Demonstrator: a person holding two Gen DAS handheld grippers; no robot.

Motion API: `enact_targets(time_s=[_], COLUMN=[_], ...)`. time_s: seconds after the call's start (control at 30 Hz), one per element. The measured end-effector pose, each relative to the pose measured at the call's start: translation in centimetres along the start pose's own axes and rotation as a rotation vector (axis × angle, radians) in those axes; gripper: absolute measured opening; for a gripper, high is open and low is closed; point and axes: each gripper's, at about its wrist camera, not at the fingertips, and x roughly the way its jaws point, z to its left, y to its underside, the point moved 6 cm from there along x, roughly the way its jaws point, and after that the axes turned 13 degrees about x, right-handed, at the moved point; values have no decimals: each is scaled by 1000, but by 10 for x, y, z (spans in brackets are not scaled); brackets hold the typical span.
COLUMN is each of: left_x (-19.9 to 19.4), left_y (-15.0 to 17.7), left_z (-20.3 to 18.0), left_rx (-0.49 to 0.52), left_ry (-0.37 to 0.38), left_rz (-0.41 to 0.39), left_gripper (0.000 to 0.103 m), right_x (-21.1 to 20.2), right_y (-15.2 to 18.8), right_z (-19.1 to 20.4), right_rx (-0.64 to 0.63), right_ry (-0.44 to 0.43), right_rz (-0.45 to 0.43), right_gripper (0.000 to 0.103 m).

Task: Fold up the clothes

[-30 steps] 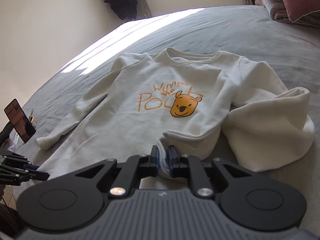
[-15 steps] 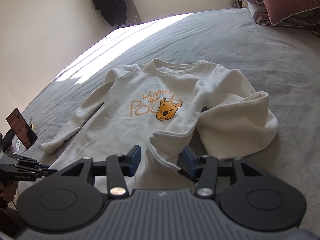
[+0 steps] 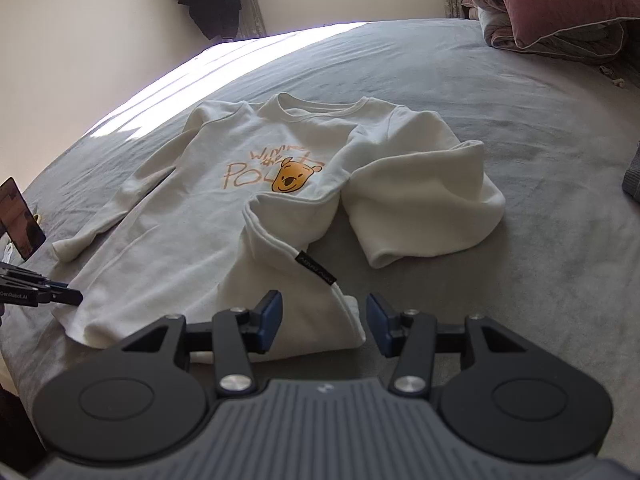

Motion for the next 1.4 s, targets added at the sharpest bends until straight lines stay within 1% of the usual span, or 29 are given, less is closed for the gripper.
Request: enact_targets(time_s=[0.2,0.23,0.33,0.37,0.4,0.43,0.5,0.63,0.77,0.83,0.97,1.07,1.2,1.27,1.33,1.4], left_x=[5,6,7,7,5,2,-4,-21,-45,-57,-79,-88,-78,-68,-56,-45], left_y=[-3,-3,-5,-5,-6,-8,-11,-26,-35,-35,-30,-22,-1,9,19,29], left_z=[-4,-5,-7,-8,-8,-10,-13,-26,-34,-38,-43,-47,-44,-42,-43,-44], left_rx=[25,30,44,43,35,30,22,62,48,43,-1,-20,-60,-74,-61,-35], left_ry=[-8,-9,-7,-4,1,2,2,2,36,45,104,125,128,108,79,43], left_rz=[6,7,10,10,7,-3,-21,-57,-91,-100,-119,-123,-82,-50,-23,8], left_gripper=[13,13,10,6,6,5,5,4,4,4,4,4,4,4,5,5], right_x=[15,17,22,21,19,16,8,-16,-44,-58,-82,-92,-94,-90,-85,-80], right_y=[4,5,11,12,12,11,9,4,-1,-2,-3,-2,1,5,10,15], right_z=[1,1,2,2,2,2,1,1,2,4,10,6,-4,-11,-17,-21], right_rx=[-33,-36,-69,-74,-72,-63,-38,1,44,60,95,125,163,191,211,199], right_ry=[9,12,48,54,52,45,29,13,-3,-13,-38,-31,-8,-10,-7,30], right_rz=[24,29,49,54,60,68,84,105,119,123,125,138,153,164,174,171], right_gripper=[51,49,31,24,19,12,11,10,10,10,10,9,9,9,10,11])
